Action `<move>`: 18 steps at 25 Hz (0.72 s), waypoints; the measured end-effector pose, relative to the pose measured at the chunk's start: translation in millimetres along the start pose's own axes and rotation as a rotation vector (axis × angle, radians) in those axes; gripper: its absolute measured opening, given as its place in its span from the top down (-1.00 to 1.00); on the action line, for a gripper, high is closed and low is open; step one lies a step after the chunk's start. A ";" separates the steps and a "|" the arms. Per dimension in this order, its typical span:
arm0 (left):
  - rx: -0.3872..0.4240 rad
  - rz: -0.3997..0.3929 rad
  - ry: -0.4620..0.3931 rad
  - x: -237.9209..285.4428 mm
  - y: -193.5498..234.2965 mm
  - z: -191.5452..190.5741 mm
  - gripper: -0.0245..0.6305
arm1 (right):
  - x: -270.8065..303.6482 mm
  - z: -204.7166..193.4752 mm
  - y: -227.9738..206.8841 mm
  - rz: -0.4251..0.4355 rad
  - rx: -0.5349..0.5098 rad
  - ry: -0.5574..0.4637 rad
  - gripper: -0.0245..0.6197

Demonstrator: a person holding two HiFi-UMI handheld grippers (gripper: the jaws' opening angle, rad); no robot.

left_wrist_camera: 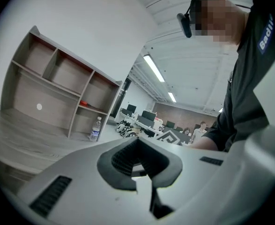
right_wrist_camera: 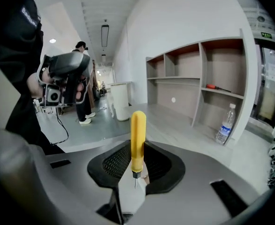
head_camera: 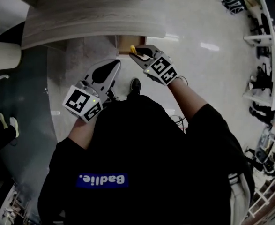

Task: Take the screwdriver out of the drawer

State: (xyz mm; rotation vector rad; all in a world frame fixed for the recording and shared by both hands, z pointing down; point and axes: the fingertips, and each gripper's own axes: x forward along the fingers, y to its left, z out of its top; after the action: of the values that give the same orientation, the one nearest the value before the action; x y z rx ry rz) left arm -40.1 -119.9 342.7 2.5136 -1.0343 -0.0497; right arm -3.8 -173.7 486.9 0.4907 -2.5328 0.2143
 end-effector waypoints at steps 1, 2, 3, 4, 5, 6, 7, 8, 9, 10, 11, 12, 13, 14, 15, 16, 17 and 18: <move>0.007 -0.013 0.003 1.0 -3.5 1.2 0.92 | -8.6 6.6 2.1 -0.010 0.005 -0.020 0.60; 0.013 -0.025 0.004 1.8 -6.4 2.1 0.92 | -16.9 12.9 4.4 -0.021 0.009 -0.039 0.60; 0.020 -0.039 0.003 2.4 -8.5 2.5 0.92 | -24.7 19.0 6.8 -0.032 0.011 -0.058 0.60; 0.027 -0.052 0.001 2.6 -9.7 2.2 0.92 | -31.6 25.1 9.2 -0.043 0.013 -0.076 0.60; 0.033 -0.063 0.002 2.4 -10.6 2.0 0.92 | -37.9 31.2 11.6 -0.053 0.015 -0.095 0.60; 0.036 -0.071 0.004 1.9 -11.7 2.2 0.92 | -43.9 37.2 14.3 -0.062 0.018 -0.113 0.60; 0.037 -0.077 0.006 1.2 -13.4 3.0 0.92 | -49.9 43.0 17.5 -0.069 0.022 -0.131 0.60; 0.041 -0.084 0.010 0.3 -15.9 4.1 0.92 | -56.0 48.5 21.0 -0.075 0.026 -0.149 0.60; 0.046 -0.093 0.016 -0.5 -19.0 5.4 0.92 | -61.9 53.6 24.8 -0.081 0.031 -0.166 0.60; 0.050 -0.103 0.021 -1.3 -22.0 6.4 0.92 | -67.4 58.6 28.7 -0.086 0.035 -0.182 0.60; 0.052 -0.116 0.026 -1.8 -24.7 7.0 0.92 | -72.8 63.4 32.5 -0.091 0.037 -0.197 0.60; 0.053 -0.128 0.030 -2.0 -27.4 7.2 0.92 | -78.4 68.2 36.1 -0.095 0.039 -0.209 0.60; 0.053 -0.138 0.035 -1.8 -30.6 7.4 0.92 | -85.0 73.0 39.7 -0.098 0.038 -0.221 0.60; 0.054 -0.145 0.042 -1.3 -34.7 8.1 0.92 | -92.8 78.2 43.2 -0.099 0.038 -0.233 0.60; 0.057 -0.150 0.051 -0.5 -39.2 9.2 0.92 | -101.3 83.7 46.5 -0.101 0.037 -0.248 0.60; 0.061 -0.156 0.057 0.3 -43.3 9.6 0.92 | -109.4 88.9 49.8 -0.103 0.034 -0.262 0.60; 0.065 -0.164 0.057 0.6 -46.3 8.8 0.92 | -115.9 93.1 53.1 -0.104 0.029 -0.274 0.60; 0.068 -0.173 0.056 0.1 -48.5 7.7 0.92 | -120.4 95.9 56.6 -0.104 0.022 -0.285 0.60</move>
State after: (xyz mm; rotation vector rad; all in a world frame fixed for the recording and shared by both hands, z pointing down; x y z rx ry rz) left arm -9.2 -92.0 316.7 2.6450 -0.8078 0.0053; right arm 22.2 -109.4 338.3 0.7042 -2.7728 0.1415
